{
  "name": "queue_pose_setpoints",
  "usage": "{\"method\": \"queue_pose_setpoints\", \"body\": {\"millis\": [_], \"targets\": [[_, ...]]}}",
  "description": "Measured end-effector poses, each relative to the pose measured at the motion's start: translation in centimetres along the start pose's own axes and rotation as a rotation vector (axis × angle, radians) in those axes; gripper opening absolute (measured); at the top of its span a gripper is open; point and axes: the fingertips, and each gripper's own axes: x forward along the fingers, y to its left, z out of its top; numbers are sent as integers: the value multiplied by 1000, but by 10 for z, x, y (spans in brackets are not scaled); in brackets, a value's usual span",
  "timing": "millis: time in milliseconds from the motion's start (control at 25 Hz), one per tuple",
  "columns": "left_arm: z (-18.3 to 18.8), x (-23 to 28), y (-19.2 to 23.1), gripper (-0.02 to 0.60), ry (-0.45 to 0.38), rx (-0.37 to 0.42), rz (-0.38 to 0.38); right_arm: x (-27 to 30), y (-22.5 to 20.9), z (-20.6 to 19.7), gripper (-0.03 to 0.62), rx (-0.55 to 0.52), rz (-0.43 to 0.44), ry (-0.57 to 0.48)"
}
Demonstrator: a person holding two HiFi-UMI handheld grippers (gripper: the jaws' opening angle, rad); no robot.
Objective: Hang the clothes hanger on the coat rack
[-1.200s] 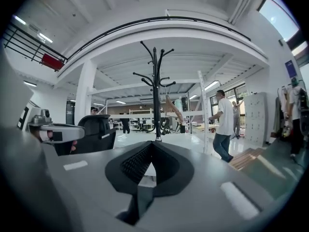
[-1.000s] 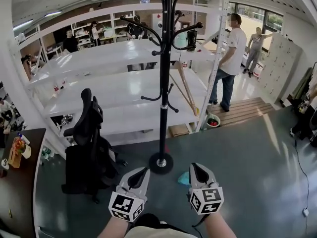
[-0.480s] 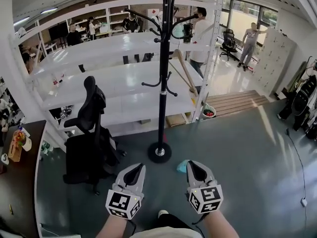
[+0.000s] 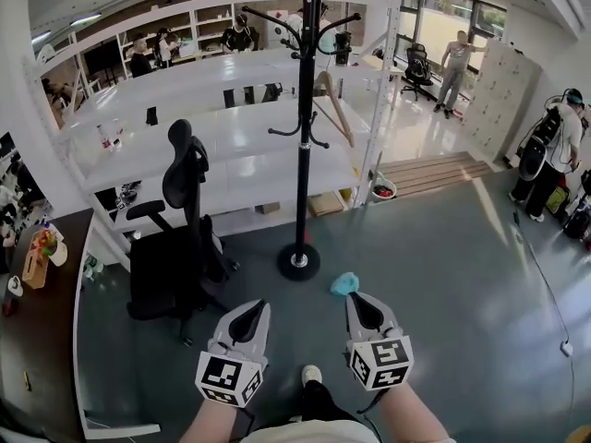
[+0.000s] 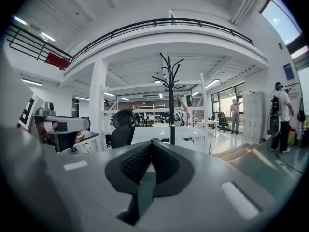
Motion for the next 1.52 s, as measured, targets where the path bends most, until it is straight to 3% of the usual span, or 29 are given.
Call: {"method": "queue_pose_setpoints", "body": {"millis": [320,560,760,1520], "targets": [[-5,-47,-35,0,17,-5,-37,-57,24,-15,28,30,-17,20],[5,-62,-42,0,1,19,-19,-77,27,-15,28,28,-20,18],[7,-68,-64,0,6,70,-12,-95,23,-21,26,56,-11,33],[9,-70,-103,0,4,45,4,-126,15,-18,26,18,23,28]]}}
